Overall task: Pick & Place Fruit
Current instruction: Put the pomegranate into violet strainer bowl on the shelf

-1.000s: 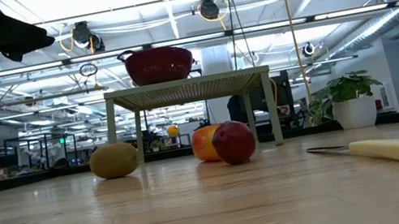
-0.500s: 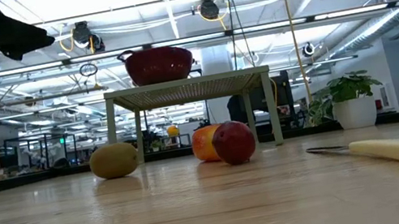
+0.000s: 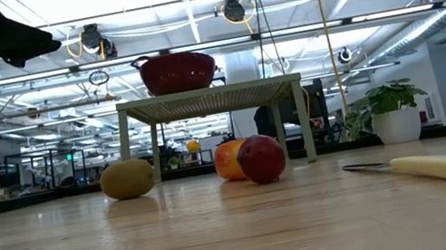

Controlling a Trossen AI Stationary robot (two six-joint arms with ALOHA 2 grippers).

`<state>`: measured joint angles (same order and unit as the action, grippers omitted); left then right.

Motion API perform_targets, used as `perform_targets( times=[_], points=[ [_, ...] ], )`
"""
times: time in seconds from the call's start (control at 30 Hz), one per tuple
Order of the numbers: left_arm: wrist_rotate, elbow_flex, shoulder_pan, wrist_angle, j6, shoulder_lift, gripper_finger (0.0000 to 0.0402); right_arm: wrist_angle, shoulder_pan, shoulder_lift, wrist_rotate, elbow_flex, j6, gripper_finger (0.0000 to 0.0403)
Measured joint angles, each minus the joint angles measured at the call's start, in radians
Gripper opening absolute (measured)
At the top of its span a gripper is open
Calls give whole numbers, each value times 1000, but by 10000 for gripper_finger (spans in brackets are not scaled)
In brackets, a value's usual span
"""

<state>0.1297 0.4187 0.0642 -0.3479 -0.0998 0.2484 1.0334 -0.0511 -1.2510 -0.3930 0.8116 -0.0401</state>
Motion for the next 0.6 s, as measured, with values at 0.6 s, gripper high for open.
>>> perform_targets(
  times=[0.6],
  points=[
    [2, 0, 0, 0, -22, 0, 182, -138, -211, 0, 79, 37, 376, 201]
  ],
)
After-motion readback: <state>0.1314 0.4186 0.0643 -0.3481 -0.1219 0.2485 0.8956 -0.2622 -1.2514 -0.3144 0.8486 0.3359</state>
